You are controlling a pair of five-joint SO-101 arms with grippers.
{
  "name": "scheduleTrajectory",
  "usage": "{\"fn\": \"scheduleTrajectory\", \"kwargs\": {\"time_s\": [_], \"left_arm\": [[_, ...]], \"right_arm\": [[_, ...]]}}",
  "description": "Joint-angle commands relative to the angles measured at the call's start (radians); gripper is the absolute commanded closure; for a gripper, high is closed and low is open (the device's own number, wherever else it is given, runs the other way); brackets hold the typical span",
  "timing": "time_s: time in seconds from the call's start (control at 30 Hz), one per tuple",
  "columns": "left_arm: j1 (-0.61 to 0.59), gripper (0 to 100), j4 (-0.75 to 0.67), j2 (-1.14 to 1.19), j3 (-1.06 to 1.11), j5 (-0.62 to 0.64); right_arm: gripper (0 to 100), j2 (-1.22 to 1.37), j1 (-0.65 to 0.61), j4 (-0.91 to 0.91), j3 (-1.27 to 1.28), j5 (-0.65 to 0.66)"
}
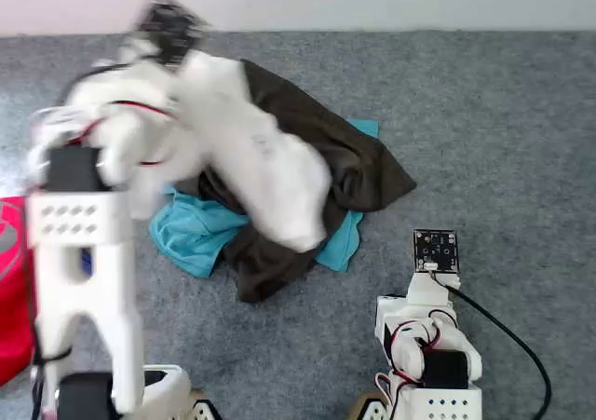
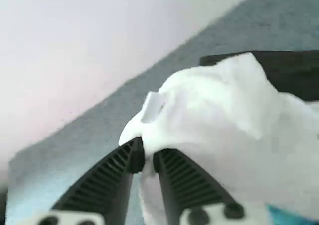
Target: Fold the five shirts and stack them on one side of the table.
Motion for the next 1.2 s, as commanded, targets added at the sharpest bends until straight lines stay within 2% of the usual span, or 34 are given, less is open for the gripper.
{"fn": "scheduleTrajectory", "kwargs": {"time_s": [0.0,0.2,0.37,0.7,0.8,0.9,1.07,1.17], "left_arm": [[-0.146,99,-0.046,-0.112,-0.053,0.000],[-0.466,99,-0.155,-0.149,-0.048,-0.002],[-0.629,99,-0.213,-0.147,-0.007,-0.003],[-0.743,97,-0.278,-0.149,0.197,-0.038],[-0.766,86,-0.278,-0.149,0.226,-0.115],[-0.772,74,-0.276,-0.155,0.237,-0.118],[-0.798,72,-0.270,-0.158,0.194,-0.109],[-0.795,72,-0.201,-0.158,0.122,-0.089]], "right_arm": [[98.8,-0.007,-0.001,0.007,0.014,-0.011],[98.8,-0.007,-0.001,0.007,0.014,-0.011],[98.8,-0.007,-0.001,0.007,0.014,-0.011],[98.8,-0.007,-0.001,0.007,0.014,-0.011],[98.8,-0.007,-0.001,0.007,0.014,-0.011],[98.8,-0.007,-0.001,0.007,0.014,-0.011],[98.8,-0.007,-0.001,0.007,0.014,-0.011],[98.8,-0.007,-0.001,0.007,0.014,-0.011]]}}
